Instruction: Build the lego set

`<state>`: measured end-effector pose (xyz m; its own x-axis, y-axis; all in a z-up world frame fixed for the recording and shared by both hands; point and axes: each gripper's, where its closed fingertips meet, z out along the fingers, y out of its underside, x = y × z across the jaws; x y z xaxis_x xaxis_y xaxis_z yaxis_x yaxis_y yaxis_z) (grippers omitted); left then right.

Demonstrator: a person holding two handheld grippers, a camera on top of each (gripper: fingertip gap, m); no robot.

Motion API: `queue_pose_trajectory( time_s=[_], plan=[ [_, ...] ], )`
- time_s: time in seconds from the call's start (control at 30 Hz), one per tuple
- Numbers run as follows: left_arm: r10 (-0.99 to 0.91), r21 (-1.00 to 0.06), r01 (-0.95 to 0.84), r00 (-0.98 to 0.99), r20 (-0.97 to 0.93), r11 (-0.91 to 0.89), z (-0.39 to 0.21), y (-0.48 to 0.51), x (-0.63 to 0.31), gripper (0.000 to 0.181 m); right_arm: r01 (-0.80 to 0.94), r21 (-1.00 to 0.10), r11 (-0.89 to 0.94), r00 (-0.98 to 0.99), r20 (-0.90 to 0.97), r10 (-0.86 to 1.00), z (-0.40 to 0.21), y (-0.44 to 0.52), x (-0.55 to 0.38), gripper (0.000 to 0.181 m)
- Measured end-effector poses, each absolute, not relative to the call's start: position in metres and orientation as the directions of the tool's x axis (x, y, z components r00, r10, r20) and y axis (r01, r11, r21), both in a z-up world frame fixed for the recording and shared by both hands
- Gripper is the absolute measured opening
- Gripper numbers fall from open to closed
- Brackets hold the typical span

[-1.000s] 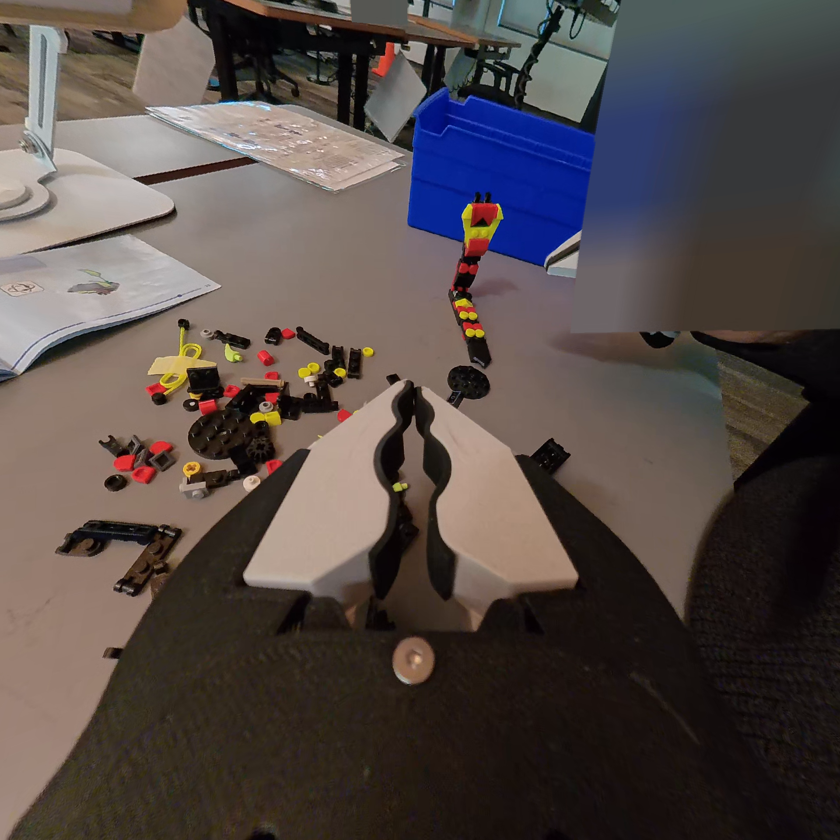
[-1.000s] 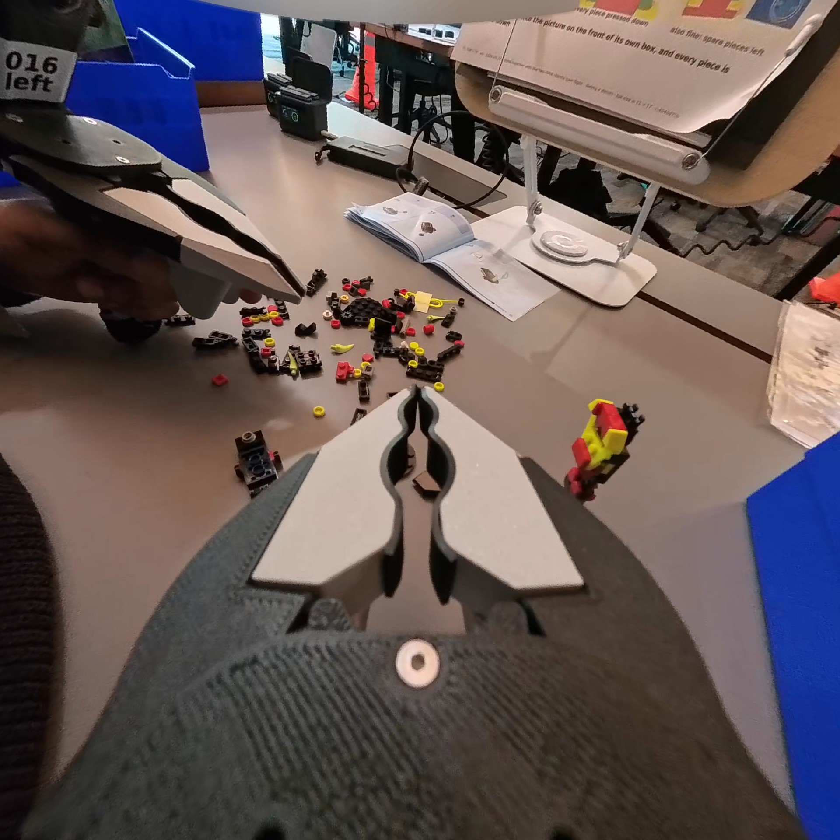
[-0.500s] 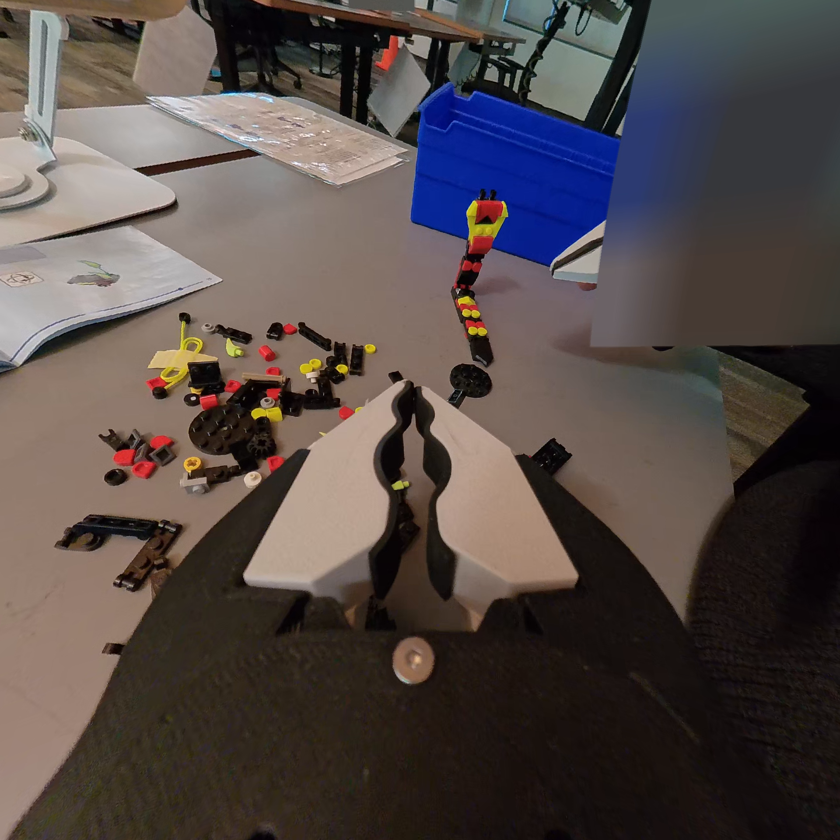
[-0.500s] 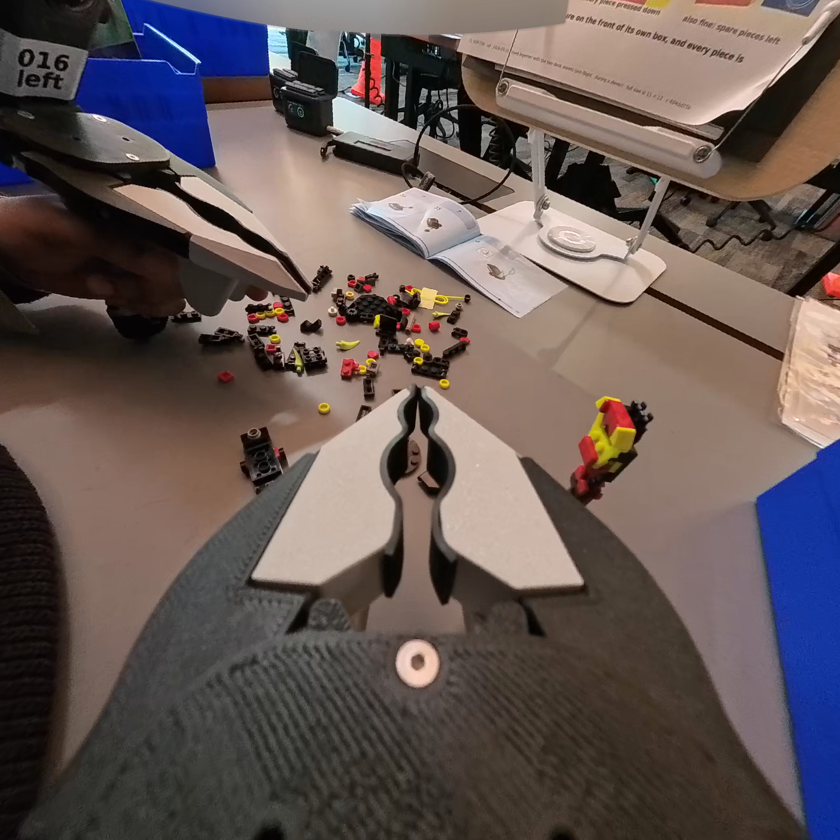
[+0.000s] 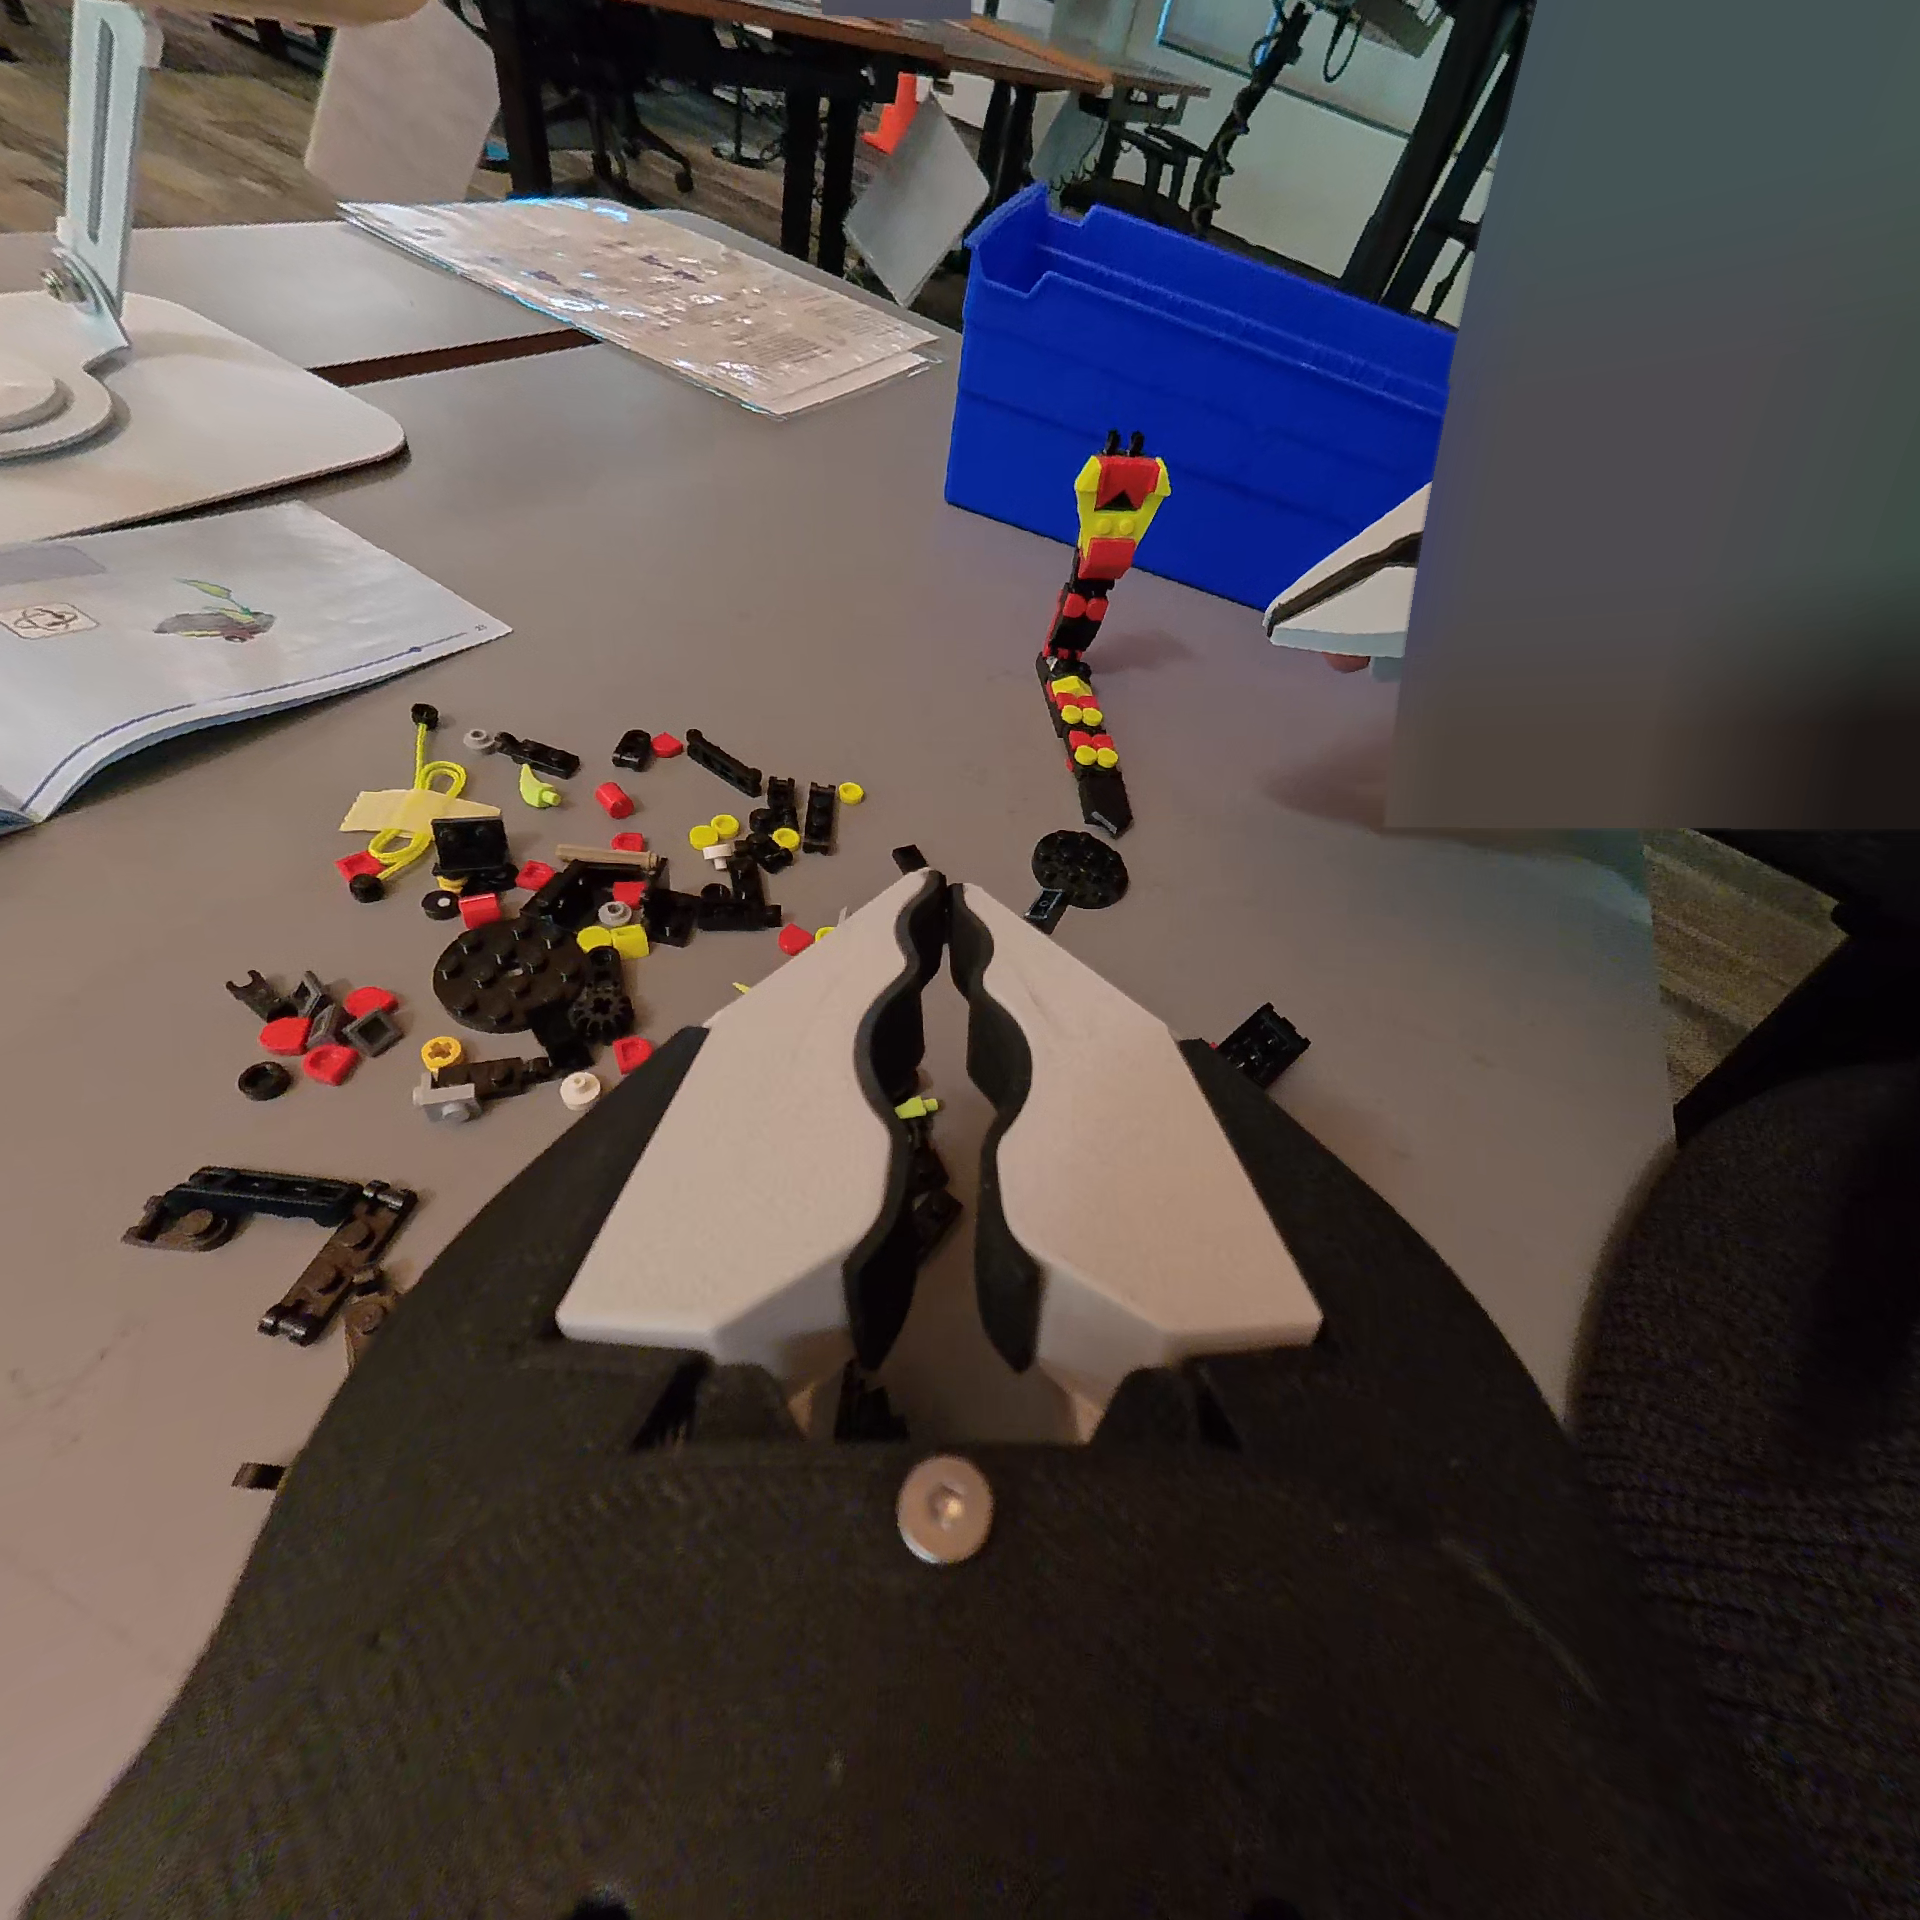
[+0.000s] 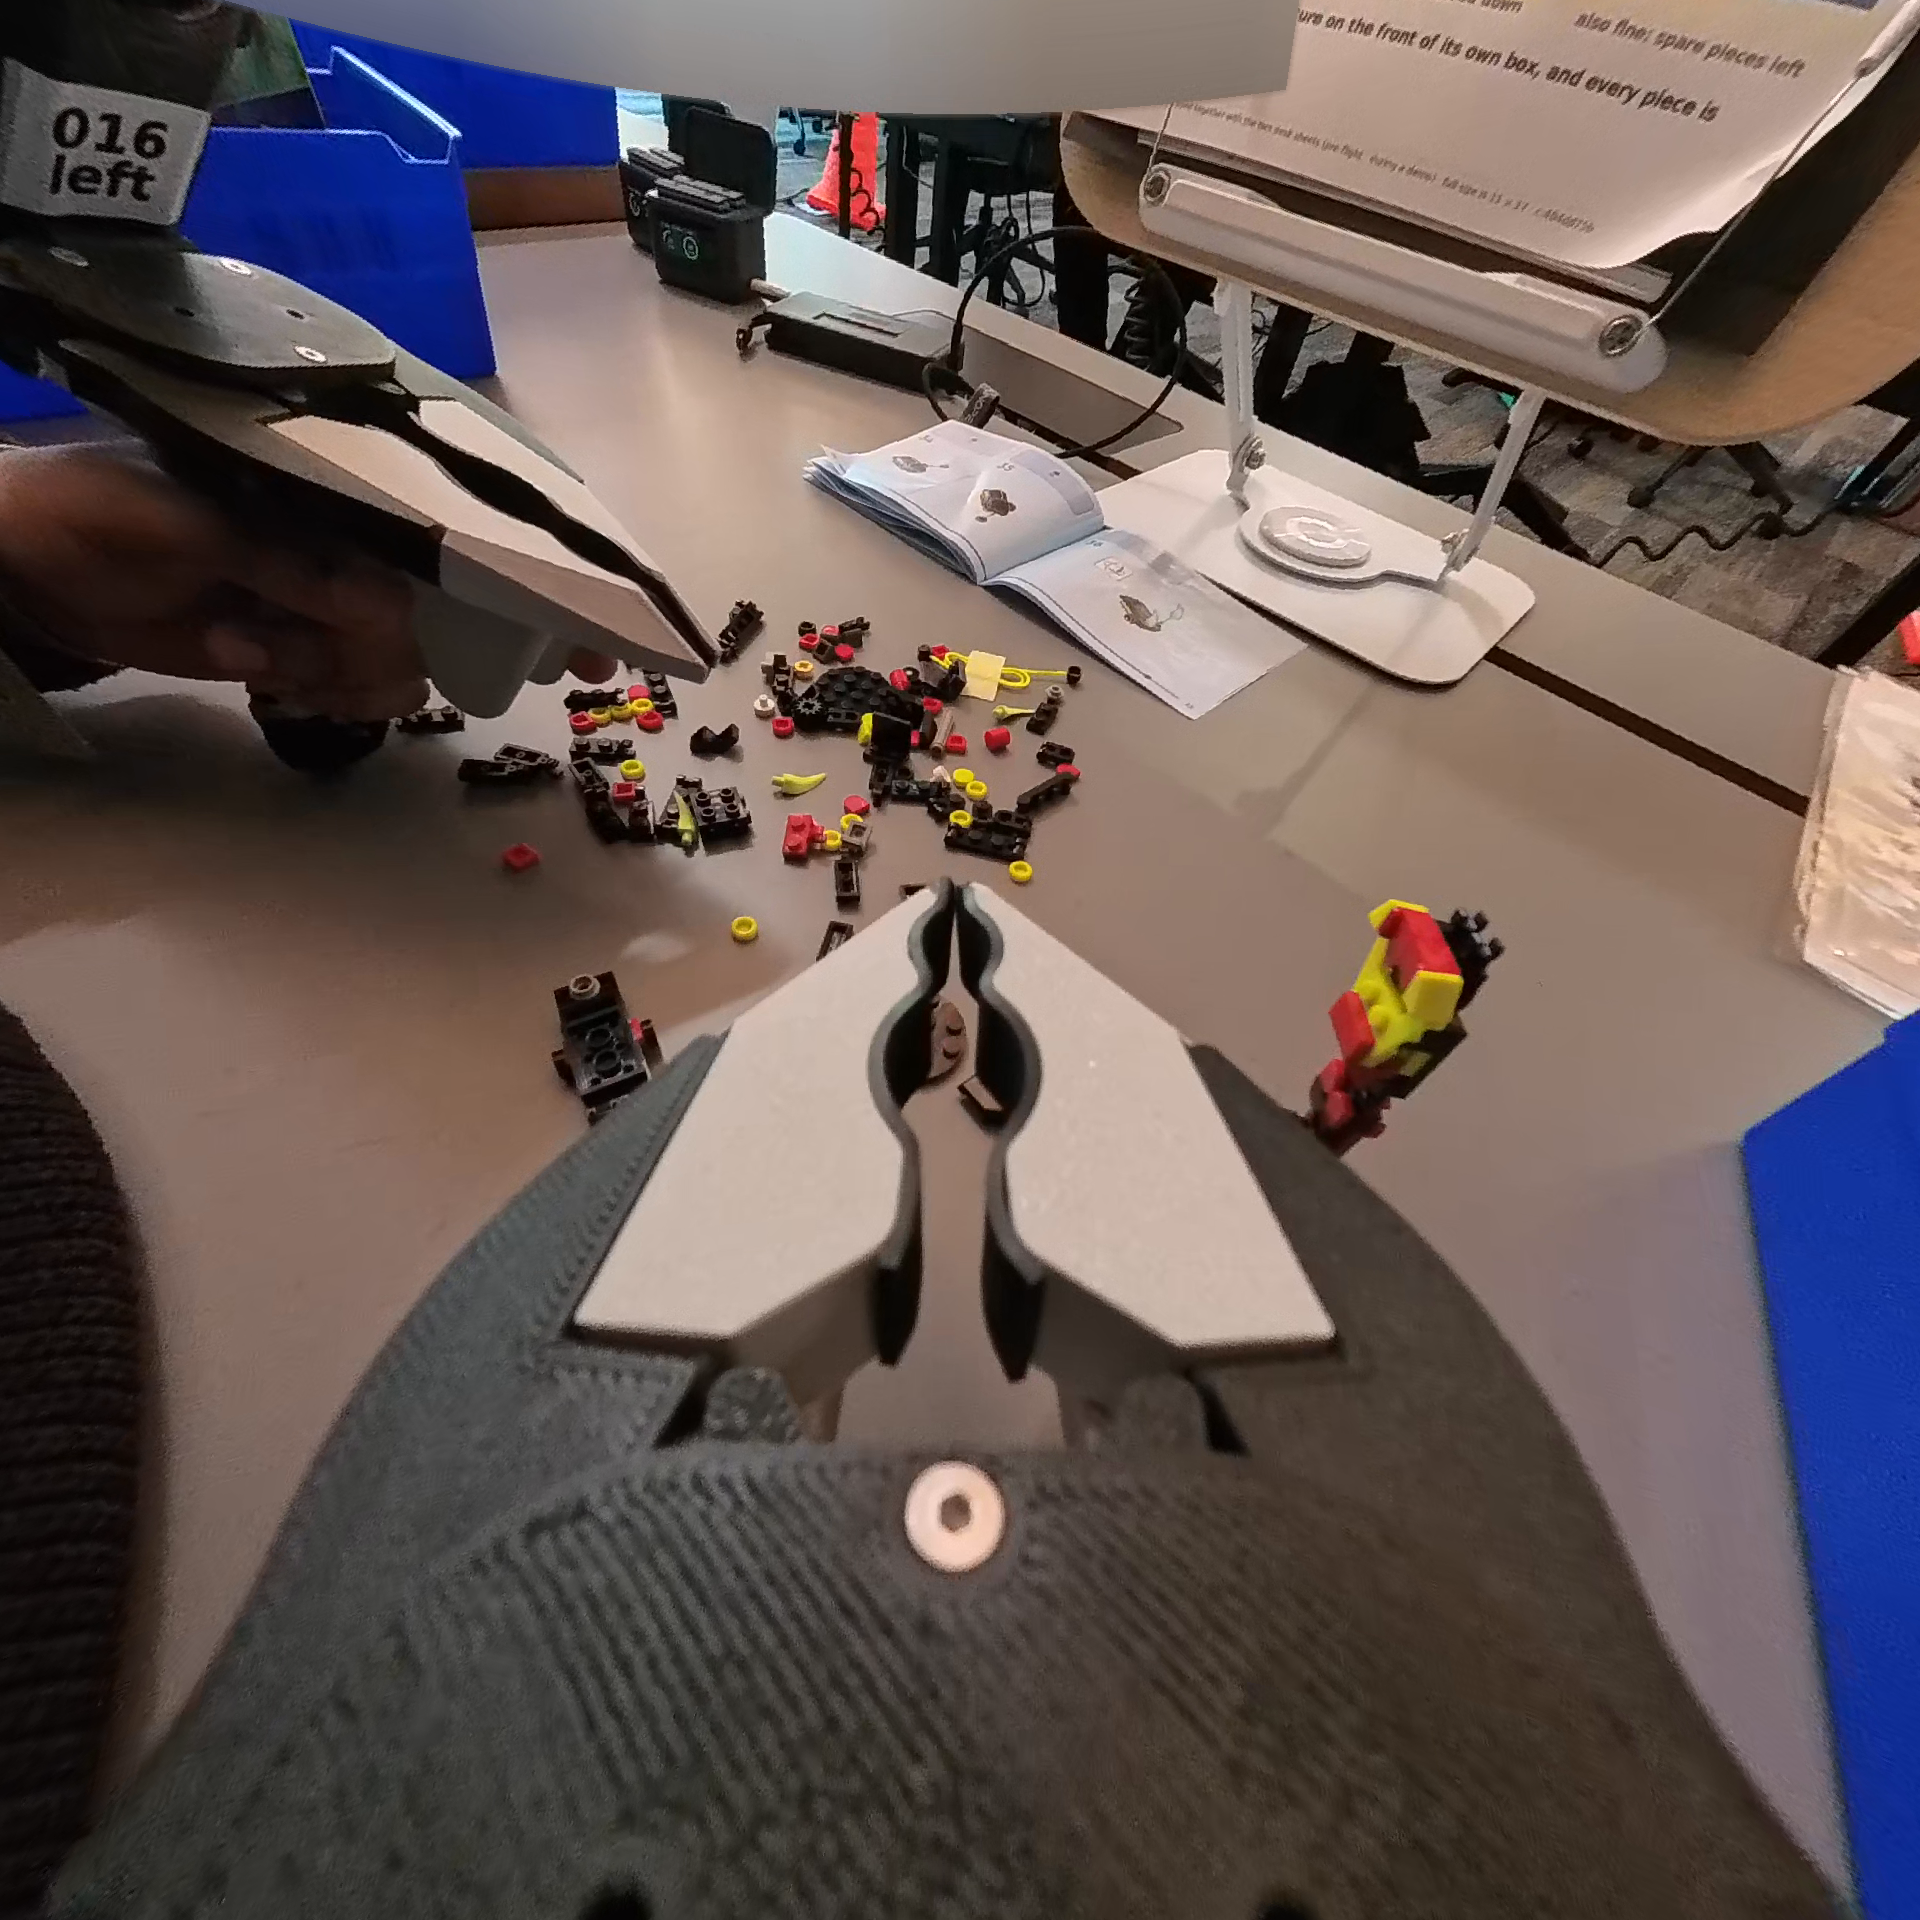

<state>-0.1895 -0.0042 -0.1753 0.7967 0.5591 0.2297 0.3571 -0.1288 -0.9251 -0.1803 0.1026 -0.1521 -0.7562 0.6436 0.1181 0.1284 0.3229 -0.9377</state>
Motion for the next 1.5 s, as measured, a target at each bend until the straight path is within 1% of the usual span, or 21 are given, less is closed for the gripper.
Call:
queue_pose_trajectory(
  time_s=[0.4, 0.47, 0.53, 0.6, 0.67, 0.87, 1.1, 1.23, 1.37, 1.5],
  plan=[
    [0.581, -0.917, 0.384, 0.772, 0.257, -0.104, -0.176, -0.008, -0.195, 0.000, 0.136, -0.935, 0.326, -0.756, 0.114, 0.644, -0.154, 0.103, -0.181, 0.000],
    [0.637, -0.937, 0.338, 0.743, 0.206, -0.091, -0.172, -0.017, -0.203, 0.000, 0.137, -0.935, 0.327, -0.756, 0.114, 0.644, -0.154, 0.103, -0.181, 0.000],
    [0.708, -0.948, 0.290, 0.697, 0.115, -0.131, -0.172, -0.027, -0.213, 0.000, 0.135, -0.935, 0.329, -0.755, 0.118, 0.645, -0.154, 0.104, -0.182, 0.000],
    [0.733, -0.929, 0.315, 0.676, 0.075, -0.195, -0.182, -0.029, -0.217, 0.000, 0.135, -0.933, 0.332, -0.755, 0.120, 0.645, -0.155, 0.104, -0.182, 0.000],
    [0.736, -0.900, 0.366, 0.672, 0.079, -0.238, -0.192, -0.025, -0.216, 0.007, 0.135, -0.932, 0.336, -0.755, 0.123, 0.644, -0.156, 0.103, -0.182, 0.000],
    [0.758, -0.801, 0.467, 0.652, 0.026, -0.374, -0.222, -0.016, -0.216, 0.016, 0.132, -0.931, 0.340, -0.759, 0.125, 0.639, -0.156, 0.103, -0.182, 0.000],
    [0.784, -0.746, 0.570, 0.612, 0.106, -0.345, -0.235, -0.021, -0.218, 0.014, 0.139, -0.937, 0.320, -0.760, 0.106, 0.641, -0.154, 0.104, -0.181, 0.000],
    [0.776, -0.712, 0.608, 0.614, 0.144, -0.350, -0.242, -0.019, -0.217, 0.008, 0.139, -0.937, 0.321, -0.761, 0.106, 0.640, -0.154, 0.104, -0.181, 0.000],
    [0.769, -0.714, 0.609, 0.620, 0.156, -0.347, -0.241, -0.018, -0.216, 0.000, 0.139, -0.936, 0.322, -0.761, 0.107, 0.640, -0.155, 0.104, -0.181, 0.000],
    [0.762, -0.726, 0.599, 0.627, 0.163, -0.338, -0.238, -0.018, -0.215, 0.000, 0.137, -0.936, 0.325, -0.760, 0.111, 0.640, -0.155, 0.104, -0.181, 0.000]
  ],
)
